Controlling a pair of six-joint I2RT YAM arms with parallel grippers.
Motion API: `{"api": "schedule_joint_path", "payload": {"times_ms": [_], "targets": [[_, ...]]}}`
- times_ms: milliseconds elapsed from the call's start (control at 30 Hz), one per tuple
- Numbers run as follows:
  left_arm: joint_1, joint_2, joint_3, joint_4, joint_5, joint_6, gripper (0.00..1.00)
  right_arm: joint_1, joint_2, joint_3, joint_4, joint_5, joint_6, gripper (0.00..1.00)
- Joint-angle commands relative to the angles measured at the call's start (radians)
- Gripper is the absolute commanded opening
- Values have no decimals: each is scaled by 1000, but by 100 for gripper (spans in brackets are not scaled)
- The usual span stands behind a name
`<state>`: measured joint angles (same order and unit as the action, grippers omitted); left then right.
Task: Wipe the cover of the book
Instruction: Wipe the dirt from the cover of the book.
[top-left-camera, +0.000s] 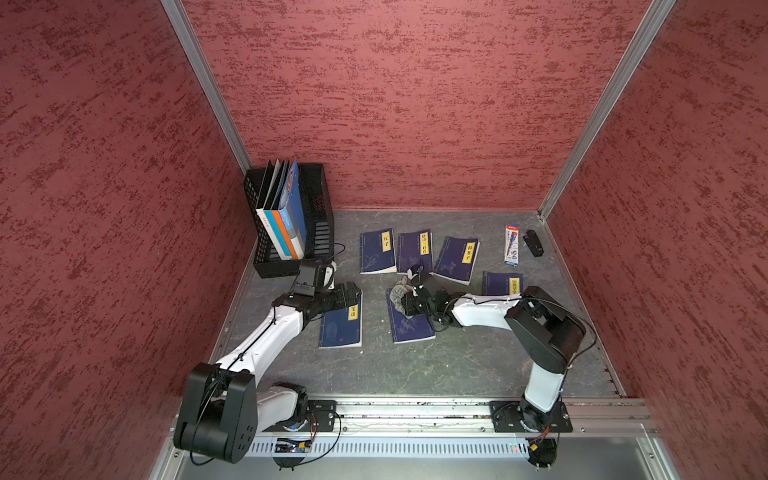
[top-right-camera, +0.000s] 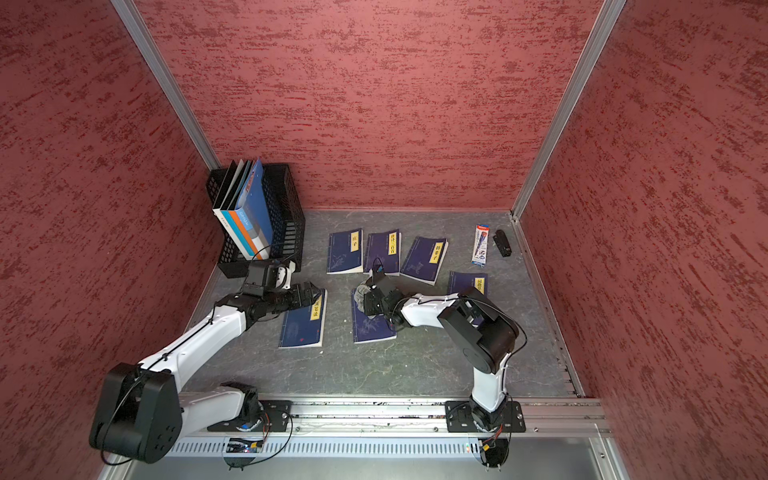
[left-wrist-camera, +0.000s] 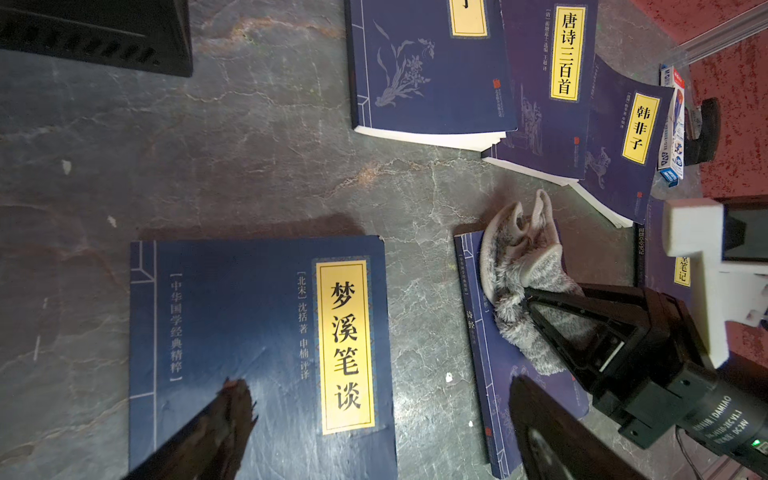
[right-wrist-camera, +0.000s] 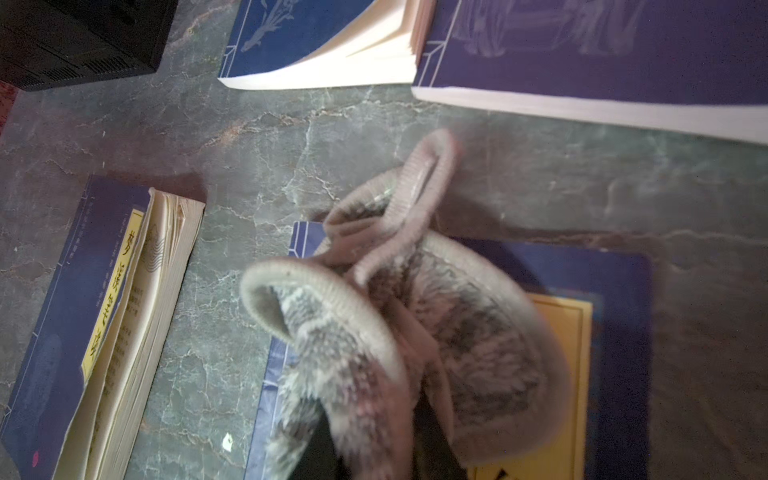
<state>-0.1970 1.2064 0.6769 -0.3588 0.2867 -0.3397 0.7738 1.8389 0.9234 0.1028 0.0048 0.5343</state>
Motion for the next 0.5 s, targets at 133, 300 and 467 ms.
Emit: {"api": "schedule_joint_path", "payload": {"times_ms": [133,300,467], "targets": [[-17,16,36,8,-10,4,98,99,-66,-206,-105,-48,53,20],[-30,16,38,6,-20,13,98,188,-94,-272,-77,-40,154,20],[-36,19,45,-3,-28,19,98,196,-71,-255,-50,0,169,19]]}}
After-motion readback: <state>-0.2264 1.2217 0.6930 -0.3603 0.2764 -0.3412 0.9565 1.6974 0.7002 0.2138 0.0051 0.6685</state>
